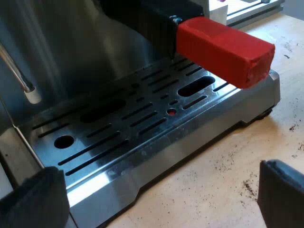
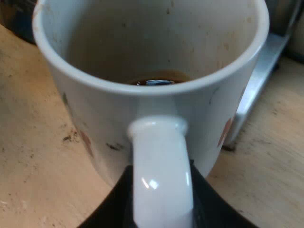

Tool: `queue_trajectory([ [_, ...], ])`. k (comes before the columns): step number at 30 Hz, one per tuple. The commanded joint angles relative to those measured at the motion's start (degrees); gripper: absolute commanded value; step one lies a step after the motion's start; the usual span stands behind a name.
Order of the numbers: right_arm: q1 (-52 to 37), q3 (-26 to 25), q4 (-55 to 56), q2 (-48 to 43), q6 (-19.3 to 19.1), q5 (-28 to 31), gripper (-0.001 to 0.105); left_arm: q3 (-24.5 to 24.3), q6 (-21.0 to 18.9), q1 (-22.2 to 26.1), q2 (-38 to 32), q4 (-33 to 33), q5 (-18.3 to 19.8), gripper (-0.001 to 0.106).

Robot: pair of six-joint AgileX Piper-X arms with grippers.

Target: Place mug into machine

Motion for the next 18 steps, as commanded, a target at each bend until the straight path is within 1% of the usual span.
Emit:
queue_trajectory([
  [1, 3.08, -0.1, -10.12, 4.4, 1.83, 2.18, 0.0, -0.18, -0.32, 0.01, -0.13, -0.84, -0.94, 0.082],
  [2, 3.6, -0.12, -11.34, 5.71, 2.15, 2.2, 0.0, -0.18, -0.32, 0.01, -0.13, -0.84, -0.94, 0.082],
  [4, 4.59, -0.11, -17.26, 11.02, 3.8, 3.53, 0.0, -0.18, -0.32, 0.01, -0.13, -0.84, -0.94, 0.082],
  [5, 4.59, -0.11, -18.3, 11.87, 3.96, 3.53, 0.0, -0.18, -0.32, 0.01, -0.13, -0.84, -0.94, 0.082],
  [7, 4.59, -0.11, -24.08, 16.45, 5.43, 3.49, 0.0, -0.18, -0.32, 0.01, -0.13, -0.84, -0.94, 0.082],
  [8, 4.59, -0.11, -25.12, 17.33, 5.58, 3.49, 0.0, -0.18, -0.32, 0.01, -0.13, -0.84, -0.94, 0.082],
  [10, 4.59, -0.96, -30.05, 23.04, 5.57, 3.49, 0.0, -0.18, -0.32, 0.01, -0.13, -0.84, -0.94, 0.082],
  [13, 4.59, -2.92, -32.2, 29.15, 6.87, 3.49, 0.0, -0.18, -0.32, 0.01, -0.13, -0.84, -0.94, 0.082],
  [14, 4.59, -3.06, -32.31, 29.9, 6.87, 3.49, 0.0, -0.18, -0.32, 0.01, -0.13, -0.84, -0.94, 0.082],
  [18, 4.59, -6.47, -35.39, 36.68, 6.86, 3.49, 0.0, -0.18, -0.32, 0.01, -0.13, -0.84, -0.35, 0.082],
])
